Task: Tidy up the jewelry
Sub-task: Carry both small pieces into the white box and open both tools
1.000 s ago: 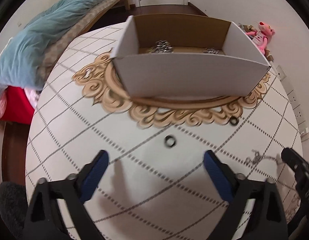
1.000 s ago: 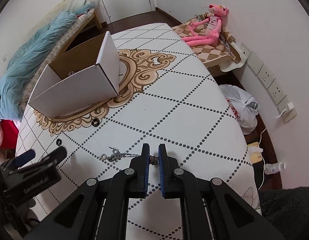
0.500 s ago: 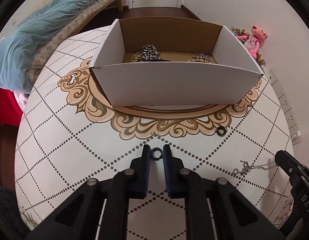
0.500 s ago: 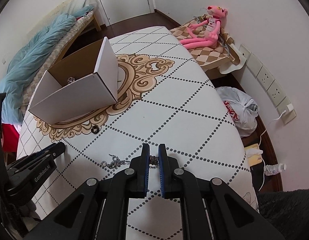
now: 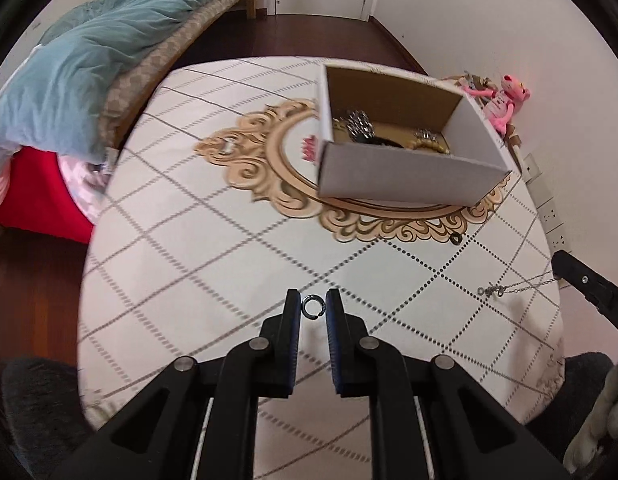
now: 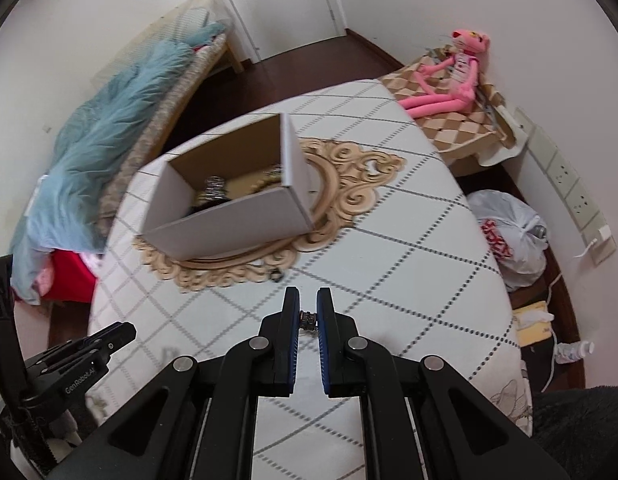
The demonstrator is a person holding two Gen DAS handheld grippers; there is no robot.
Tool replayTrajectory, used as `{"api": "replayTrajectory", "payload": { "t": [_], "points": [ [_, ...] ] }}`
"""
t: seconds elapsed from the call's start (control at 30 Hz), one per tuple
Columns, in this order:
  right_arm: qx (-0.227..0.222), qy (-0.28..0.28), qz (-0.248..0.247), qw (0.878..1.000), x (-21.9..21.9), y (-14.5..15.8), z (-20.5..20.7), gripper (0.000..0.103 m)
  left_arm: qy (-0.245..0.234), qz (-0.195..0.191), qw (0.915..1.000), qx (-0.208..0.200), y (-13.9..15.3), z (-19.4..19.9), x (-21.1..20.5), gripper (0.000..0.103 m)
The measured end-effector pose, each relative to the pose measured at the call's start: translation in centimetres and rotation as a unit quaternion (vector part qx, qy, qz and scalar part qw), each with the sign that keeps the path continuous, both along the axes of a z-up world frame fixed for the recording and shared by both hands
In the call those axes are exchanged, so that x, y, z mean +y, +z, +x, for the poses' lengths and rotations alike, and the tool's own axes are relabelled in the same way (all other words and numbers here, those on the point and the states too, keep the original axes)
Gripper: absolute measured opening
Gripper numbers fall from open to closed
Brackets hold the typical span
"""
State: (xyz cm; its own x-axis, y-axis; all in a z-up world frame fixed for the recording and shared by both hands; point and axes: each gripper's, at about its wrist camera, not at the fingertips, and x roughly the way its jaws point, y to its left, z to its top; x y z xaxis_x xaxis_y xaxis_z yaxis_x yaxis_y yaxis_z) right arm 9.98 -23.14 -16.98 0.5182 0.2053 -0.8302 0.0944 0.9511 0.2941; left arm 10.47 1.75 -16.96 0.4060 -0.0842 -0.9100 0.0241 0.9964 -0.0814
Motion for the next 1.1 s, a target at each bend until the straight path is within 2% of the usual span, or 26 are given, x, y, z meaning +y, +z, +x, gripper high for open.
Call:
{"api": "replayTrajectory", "payload": {
  "t": [0.13, 0.37, 0.47, 0.6, 0.83, 1.1],
  "points": [
    [-0.006, 0.018, 0.024, 1.0, 0.6, 1.9, -0.2, 0.009, 0.0, -0.013, 0.9999, -0.007, 2.3, -0.7, 1.3, 0.01],
    [-0.037, 0.052, 0.055, 0.996, 1.3, 7.1, 1.6, 0.009, -0.012, -0.044, 0.9984, -0.032, 6.5, 1.8, 1.0, 0.01],
    [-0.057, 0.072, 0.05, 0.995, 1.8, 9.6, 3.5, 0.009, -0.014, -0.066, 0.9969, -0.042, 8.2, 4.0, 0.4, 0.01],
    [-0.071, 0.097, 0.028, 0.992, 3.0, 11.7, 7.1, 0.009, -0.031, -0.074, 0.9952, -0.055, 10.0, 7.1, -0.8, 0.01],
    [-0.046, 0.111, 0.001, 0.993, 3.9, 11.0, 13.7, 0.009, -0.049, -0.066, 0.9961, -0.033, 9.1, 13.4, -2.1, 0.01],
    [0.02, 0.118, -0.002, 0.993, 4.5, 6.2, 19.8, 0.009, -0.056, -0.059, 0.9965, 0.017, 5.4, 18.6, -2.9, 0.01]
  ]
}}
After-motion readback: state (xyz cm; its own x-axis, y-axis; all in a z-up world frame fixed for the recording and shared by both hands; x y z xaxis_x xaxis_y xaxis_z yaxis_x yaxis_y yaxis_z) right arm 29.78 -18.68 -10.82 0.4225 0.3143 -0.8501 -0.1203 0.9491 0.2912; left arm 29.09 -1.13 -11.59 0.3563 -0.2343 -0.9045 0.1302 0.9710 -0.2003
